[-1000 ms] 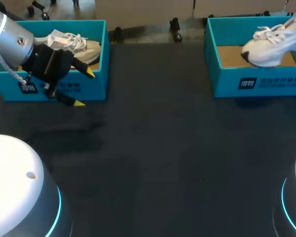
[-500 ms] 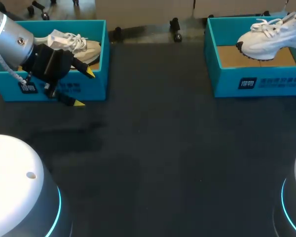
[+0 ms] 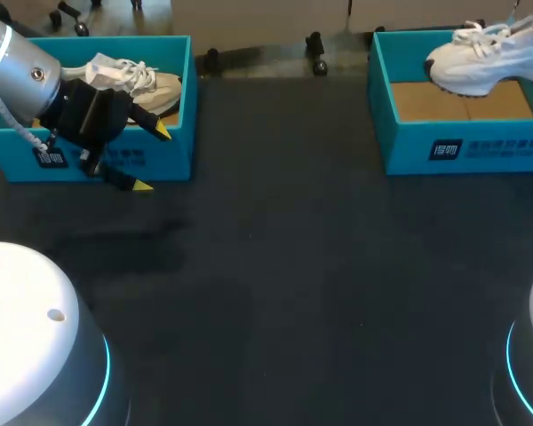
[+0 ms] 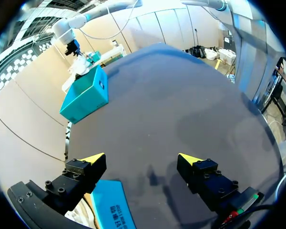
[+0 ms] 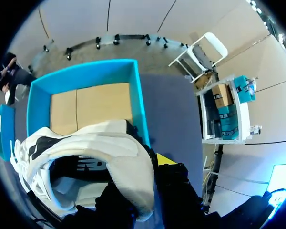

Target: Take the shoe out of the shoebox, open the shoe tongue, remove and reinsert the insole, then place the shoe into the shoebox

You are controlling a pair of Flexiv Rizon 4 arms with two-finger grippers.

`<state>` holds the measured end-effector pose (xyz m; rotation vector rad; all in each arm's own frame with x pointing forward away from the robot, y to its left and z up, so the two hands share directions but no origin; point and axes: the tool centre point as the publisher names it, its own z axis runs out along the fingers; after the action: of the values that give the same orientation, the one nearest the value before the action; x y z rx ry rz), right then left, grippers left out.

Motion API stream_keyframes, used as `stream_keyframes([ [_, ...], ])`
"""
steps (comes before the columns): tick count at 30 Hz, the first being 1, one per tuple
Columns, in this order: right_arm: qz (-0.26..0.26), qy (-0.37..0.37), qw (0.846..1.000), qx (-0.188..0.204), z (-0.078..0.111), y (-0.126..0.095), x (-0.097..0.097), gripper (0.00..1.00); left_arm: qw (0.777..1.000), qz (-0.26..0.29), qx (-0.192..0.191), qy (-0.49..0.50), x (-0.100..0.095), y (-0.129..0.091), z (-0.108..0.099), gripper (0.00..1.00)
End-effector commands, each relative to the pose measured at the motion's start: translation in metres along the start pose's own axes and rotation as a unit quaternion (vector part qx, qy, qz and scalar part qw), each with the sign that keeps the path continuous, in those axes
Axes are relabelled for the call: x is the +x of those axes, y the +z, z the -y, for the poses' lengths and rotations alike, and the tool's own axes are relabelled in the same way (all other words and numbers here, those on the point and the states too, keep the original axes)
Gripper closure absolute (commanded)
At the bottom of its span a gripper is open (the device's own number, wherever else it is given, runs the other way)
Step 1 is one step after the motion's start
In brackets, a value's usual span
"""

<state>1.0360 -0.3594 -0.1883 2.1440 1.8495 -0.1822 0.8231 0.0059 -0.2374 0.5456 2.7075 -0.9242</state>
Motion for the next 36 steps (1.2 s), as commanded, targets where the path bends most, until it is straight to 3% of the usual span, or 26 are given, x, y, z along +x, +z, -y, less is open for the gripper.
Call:
stream_keyframes([
  [1,0.0,0.002,1.0,0.001,-0.003,0.005,0.003,1.0,1.0,0.0,-0.001,0.0,0.0,0.0,0.0,0.0],
  [36,0.001,0.017,1.0,0.024,-0.002,0.083,0.021,1.0,1.0,0.0,-0.001,0.0,0.0,0.0,0.0,0.0],
])
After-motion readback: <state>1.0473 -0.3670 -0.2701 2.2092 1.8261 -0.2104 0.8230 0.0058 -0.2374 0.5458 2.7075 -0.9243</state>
